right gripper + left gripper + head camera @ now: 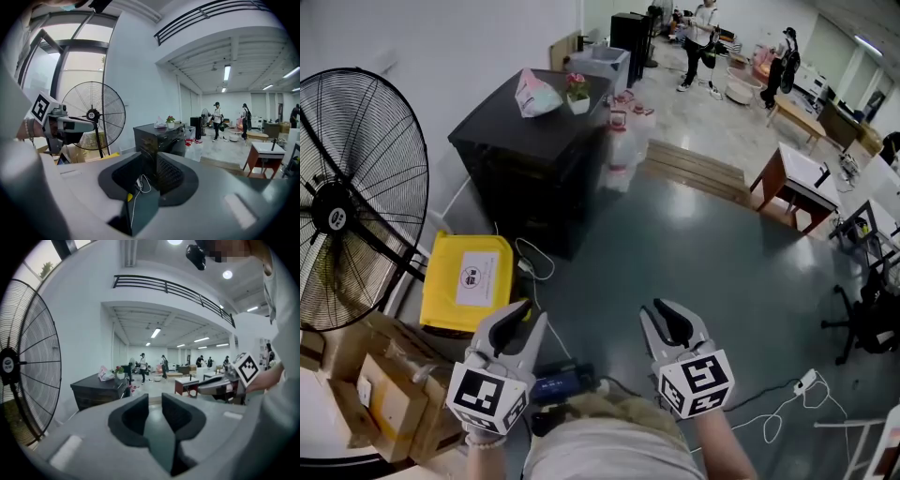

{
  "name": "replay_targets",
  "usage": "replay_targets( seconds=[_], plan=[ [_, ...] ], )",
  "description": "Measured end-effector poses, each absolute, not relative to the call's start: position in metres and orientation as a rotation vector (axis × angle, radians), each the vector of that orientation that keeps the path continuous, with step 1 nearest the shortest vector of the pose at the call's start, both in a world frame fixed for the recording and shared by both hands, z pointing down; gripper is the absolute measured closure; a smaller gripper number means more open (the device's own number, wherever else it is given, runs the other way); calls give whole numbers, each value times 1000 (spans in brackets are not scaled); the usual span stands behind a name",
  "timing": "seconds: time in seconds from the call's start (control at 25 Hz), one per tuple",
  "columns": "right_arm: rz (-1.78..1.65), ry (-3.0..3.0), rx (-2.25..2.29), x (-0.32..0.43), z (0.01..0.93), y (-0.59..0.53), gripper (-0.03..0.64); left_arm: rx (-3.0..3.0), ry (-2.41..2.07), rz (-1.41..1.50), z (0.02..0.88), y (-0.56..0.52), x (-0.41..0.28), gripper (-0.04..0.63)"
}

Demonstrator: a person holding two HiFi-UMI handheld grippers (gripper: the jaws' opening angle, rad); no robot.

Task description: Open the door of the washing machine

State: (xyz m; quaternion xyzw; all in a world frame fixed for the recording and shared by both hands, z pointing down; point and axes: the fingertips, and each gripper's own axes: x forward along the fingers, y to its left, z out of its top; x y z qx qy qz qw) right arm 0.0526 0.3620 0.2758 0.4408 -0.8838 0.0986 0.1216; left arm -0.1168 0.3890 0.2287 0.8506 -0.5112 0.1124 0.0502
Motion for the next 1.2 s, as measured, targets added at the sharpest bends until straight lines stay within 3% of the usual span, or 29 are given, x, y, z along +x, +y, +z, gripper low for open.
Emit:
replay_targets(
  seconds=[0.08,1.2],
  plan=[
    [285,-2579,1290,54,276,363,522,2583,-1565,331,228,390,-117,512],
    [325,-2520,1417,82,283,313,522,2681,-1426,316,231,316,-85,512]
  ],
)
